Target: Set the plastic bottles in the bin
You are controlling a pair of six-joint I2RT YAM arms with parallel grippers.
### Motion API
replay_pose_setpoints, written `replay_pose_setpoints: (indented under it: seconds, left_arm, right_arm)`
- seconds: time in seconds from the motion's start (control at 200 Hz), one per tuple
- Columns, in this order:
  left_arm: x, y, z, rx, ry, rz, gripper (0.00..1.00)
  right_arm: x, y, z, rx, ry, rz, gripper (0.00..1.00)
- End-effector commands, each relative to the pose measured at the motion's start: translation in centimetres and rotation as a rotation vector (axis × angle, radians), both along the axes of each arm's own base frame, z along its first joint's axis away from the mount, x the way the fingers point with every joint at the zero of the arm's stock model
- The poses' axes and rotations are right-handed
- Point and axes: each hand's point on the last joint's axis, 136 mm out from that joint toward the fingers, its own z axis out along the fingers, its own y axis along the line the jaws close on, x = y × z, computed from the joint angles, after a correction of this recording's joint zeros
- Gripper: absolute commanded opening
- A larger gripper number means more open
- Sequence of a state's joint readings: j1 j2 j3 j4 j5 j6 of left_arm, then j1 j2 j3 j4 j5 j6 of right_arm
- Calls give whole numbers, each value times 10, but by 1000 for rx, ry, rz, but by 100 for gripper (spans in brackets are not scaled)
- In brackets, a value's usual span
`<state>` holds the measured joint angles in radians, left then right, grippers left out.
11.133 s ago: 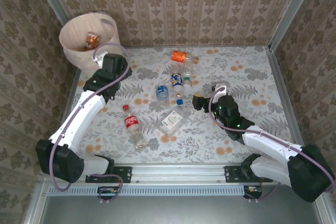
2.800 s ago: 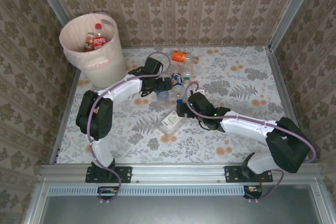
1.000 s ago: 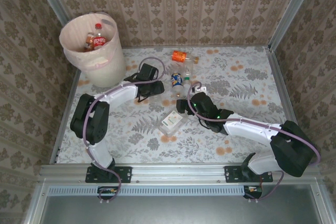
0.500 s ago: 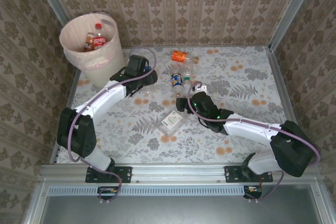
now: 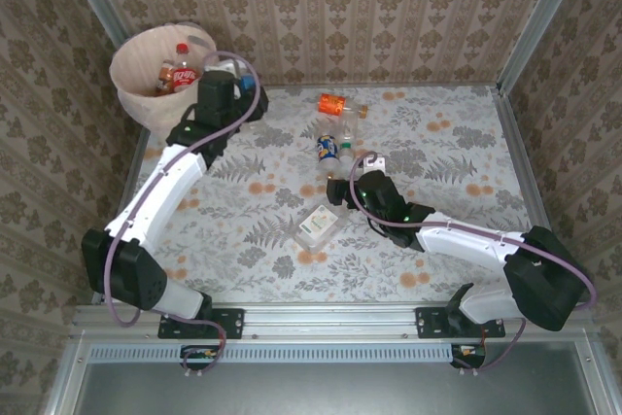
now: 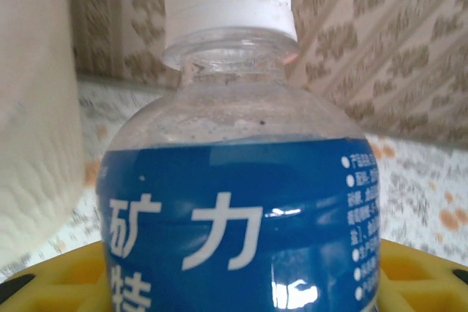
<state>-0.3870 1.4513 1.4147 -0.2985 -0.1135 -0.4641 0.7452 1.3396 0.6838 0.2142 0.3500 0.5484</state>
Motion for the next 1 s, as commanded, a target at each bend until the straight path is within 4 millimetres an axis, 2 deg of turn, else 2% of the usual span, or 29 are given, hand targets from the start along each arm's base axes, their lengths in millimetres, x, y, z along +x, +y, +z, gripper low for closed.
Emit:
replay_pose_setpoints:
  seconds: [0.0,0.09,0.265,0.5,0.545,0.62,0.725,0.785,0.99]
  left_arm:
    - [2,19,64,-8,-168,13,50]
    - [7,30,91,-41,-215,-3,51]
    - [16,58,121,-15,-275,15,53]
    - [43,119,137,0,-351,101,53]
    - [50,127,139,12,-362,97,53]
    - [60,130,143,35,-381,41,55]
    - [80,135,130,90,-330,6,55]
    - [91,131,120,119,-299,-29,55]
    - [119,132,85,145,-217,-61,55]
  right_arm:
    - [1,-4,10,0,-42,-18,100]
    - [1,-5,12,6,-44,-22,100]
    - [-2,-9,12,7,-48,-32,100]
    - [-3,-12,15,6,-58,-37,100]
    - [-3,-12,14,7,-57,-35,100]
    - [-4,-12,14,6,-55,-34,100]
    - [-4,-12,13,13,-54,-38,100]
    - [-4,-12,13,16,-53,-38,100]
    - [-5,-13,12,11,-50,-38,100]
